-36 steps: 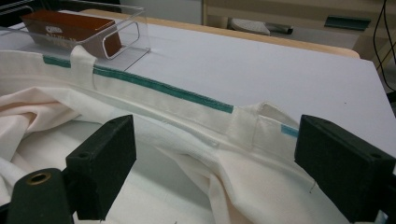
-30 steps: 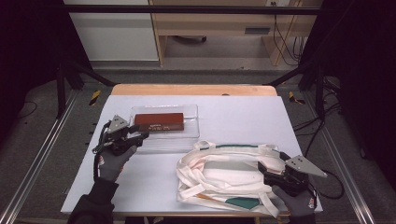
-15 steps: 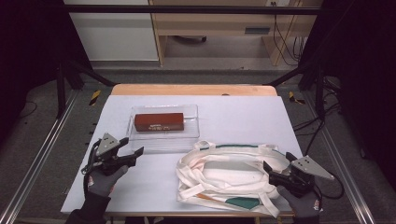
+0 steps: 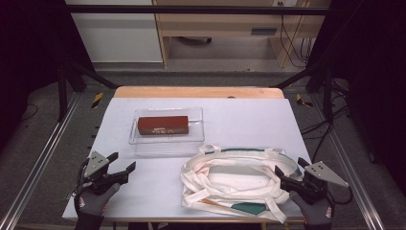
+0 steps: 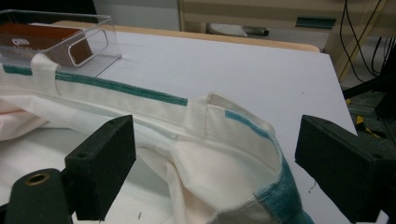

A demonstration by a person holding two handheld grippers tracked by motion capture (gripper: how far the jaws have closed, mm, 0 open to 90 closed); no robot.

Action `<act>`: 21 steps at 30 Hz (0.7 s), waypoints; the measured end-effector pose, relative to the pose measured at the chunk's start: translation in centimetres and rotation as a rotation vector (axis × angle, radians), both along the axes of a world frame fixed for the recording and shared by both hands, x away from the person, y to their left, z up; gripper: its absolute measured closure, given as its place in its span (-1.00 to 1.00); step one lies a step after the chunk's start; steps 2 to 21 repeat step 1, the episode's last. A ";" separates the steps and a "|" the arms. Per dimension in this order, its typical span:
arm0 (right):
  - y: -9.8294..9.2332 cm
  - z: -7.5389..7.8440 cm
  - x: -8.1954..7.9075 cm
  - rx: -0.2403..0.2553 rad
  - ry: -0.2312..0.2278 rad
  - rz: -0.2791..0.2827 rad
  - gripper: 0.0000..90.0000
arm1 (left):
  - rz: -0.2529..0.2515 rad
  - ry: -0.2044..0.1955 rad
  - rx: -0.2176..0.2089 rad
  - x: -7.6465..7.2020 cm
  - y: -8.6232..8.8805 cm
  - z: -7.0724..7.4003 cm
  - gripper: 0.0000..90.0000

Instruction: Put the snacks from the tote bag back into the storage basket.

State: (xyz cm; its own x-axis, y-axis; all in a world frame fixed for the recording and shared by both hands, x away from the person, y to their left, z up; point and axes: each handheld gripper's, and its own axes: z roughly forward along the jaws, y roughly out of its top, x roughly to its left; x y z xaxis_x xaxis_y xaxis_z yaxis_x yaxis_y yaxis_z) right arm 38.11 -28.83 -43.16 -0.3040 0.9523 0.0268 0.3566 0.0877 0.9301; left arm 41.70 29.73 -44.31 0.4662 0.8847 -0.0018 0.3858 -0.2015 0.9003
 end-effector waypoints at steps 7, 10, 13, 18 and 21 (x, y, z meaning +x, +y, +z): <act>-0.1 0.1 0.0 0.002 -0.003 -0.001 -0.71 | 0.008 0.002 -0.002 0.0 0.1 -0.1 -0.49; -0.1 0.1 0.0 0.002 -0.003 -0.001 -0.71 | 0.008 0.002 -0.002 0.0 0.1 -0.1 -0.49; -0.1 0.1 0.0 0.002 -0.003 -0.001 -0.71 | 0.008 0.002 -0.002 0.0 0.1 -0.1 -0.49; -0.1 0.1 0.0 0.002 -0.003 -0.001 -0.71 | 0.008 0.002 -0.002 0.0 0.1 -0.1 -0.49; -0.1 0.1 0.0 0.002 -0.003 -0.001 -0.71 | 0.008 0.002 -0.002 0.0 0.1 -0.1 -0.49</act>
